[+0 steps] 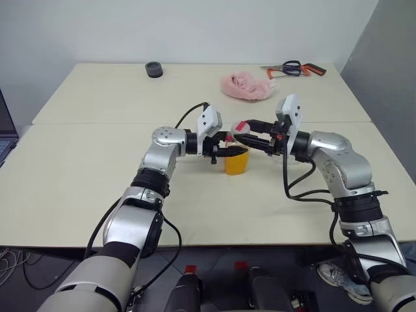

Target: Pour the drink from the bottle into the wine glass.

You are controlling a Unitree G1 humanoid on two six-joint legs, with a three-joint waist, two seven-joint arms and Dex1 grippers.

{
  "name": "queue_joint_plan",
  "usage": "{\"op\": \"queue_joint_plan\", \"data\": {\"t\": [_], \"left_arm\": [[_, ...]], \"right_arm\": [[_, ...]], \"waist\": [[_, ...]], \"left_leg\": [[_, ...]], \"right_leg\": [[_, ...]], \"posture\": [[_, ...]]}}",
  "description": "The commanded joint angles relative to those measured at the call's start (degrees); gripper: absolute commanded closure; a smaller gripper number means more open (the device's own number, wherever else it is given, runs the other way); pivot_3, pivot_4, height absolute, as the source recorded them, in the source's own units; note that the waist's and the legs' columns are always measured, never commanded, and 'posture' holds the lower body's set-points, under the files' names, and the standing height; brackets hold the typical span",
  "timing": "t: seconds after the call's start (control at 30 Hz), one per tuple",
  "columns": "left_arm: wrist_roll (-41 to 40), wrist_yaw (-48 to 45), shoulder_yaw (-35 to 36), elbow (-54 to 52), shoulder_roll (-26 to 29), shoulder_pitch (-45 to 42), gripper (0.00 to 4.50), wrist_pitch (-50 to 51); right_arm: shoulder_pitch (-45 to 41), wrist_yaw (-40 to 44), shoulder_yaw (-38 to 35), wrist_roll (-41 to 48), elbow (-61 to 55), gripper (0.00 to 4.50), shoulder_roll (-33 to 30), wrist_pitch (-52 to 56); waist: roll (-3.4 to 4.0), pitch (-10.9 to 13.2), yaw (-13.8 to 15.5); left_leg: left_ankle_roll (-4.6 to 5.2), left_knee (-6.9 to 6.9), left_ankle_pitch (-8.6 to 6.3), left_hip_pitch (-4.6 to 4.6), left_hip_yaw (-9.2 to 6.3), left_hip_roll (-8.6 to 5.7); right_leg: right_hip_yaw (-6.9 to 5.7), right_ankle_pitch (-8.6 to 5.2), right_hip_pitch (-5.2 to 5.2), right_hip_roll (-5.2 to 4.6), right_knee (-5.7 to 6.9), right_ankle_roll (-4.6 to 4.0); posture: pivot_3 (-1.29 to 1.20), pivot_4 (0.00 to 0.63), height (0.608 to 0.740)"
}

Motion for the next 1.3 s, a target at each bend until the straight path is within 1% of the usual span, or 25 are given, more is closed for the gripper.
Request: {"op": "queue_joint_plan", "data": {"t": [0.03,0.1,0.13,0.2,0.33,0.53,0.87,1.3], "left_arm": [[-0.77,-1.06,-0.28,-2.89,-1.00,-1.58,2.71,-1.17],[-0.77,-0.96,-0.22,-2.75,-0.93,-1.59,2.71,-1.23],[-0.78,-0.93,-0.21,-2.68,-0.90,-1.58,2.71,-1.26],[-0.75,-0.89,-0.25,-2.54,-0.86,-1.56,2.71,-1.36],[-0.65,-0.86,-0.34,-2.38,-0.88,-1.50,2.71,-1.44],[-0.42,-0.86,-0.52,-2.12,-1.04,-1.52,2.71,-1.61],[-0.25,-0.76,-0.47,-1.72,-0.92,-1.69,2.71,-1.82],[-0.22,-0.67,-0.48,-1.81,-0.70,-1.45,2.71,-1.76]], "right_arm": [[3.77,-5.53,-1.41,-0.84,-11.16,0.92,0.14,-0.32],[7.02,-9.85,-0.25,-2.57,-17.89,0.26,0.82,0.58],[8.28,-11.84,0.61,-3.58,-20.48,0.21,1.13,1.32],[10.58,-16.03,3.61,-8.31,-24.61,0.21,1.67,0.77],[12.52,-25.54,4.68,-12.61,-28.70,0.21,6.54,2.46],[12.33,-31.89,3.87,-17.38,-29.14,0.21,8.18,2.76],[14.45,-33.62,2.31,-19.02,-30.02,0.21,6.39,3.28],[16.90,-33.62,-0.61,-17.01,-34.39,0.21,4.44,5.94]], "waist": [[0.00,0.00,0.29],[0.00,0.00,0.30],[0.00,0.00,0.25],[0.00,0.00,-0.04],[0.00,0.00,-0.16],[0.00,0.00,0.24],[0.00,0.00,0.23],[0.00,0.00,0.21]], "left_leg": [[0.00,0.01,0.00,-0.01,0.00,-0.01],[0.00,0.01,0.00,-0.04,0.00,0.00],[0.00,-0.01,0.00,-0.04,-0.01,0.00],[0.00,0.00,0.00,-0.03,0.02,0.01],[-0.01,0.02,0.00,0.02,0.01,0.02],[-0.01,0.04,0.01,0.00,0.01,0.00],[0.00,0.03,0.00,0.00,0.02,0.00],[0.00,0.03,0.00,0.00,0.02,0.00]], "right_leg": [[0.00,0.00,0.00,-0.01,0.00,0.00],[0.01,0.00,-0.03,-0.01,-0.03,0.00],[0.01,0.00,-0.04,-0.01,-0.02,0.00],[0.04,0.00,-0.07,0.00,0.04,0.00],[0.04,-0.01,-0.07,0.02,0.16,0.01],[0.04,0.00,-0.06,0.01,0.13,0.01],[0.05,0.00,-0.06,0.01,0.12,0.01],[0.04,0.00,-0.06,0.02,0.12,0.01]], "posture": [[0.00,0.150,0.740],[0.00,0.150,0.740],[0.00,0.150,0.740],[0.00,0.150,0.740],[0.00,0.150,0.740],[0.00,0.150,0.740],[0.00,0.150,0.740],[0.00,0.150,0.740]]}}
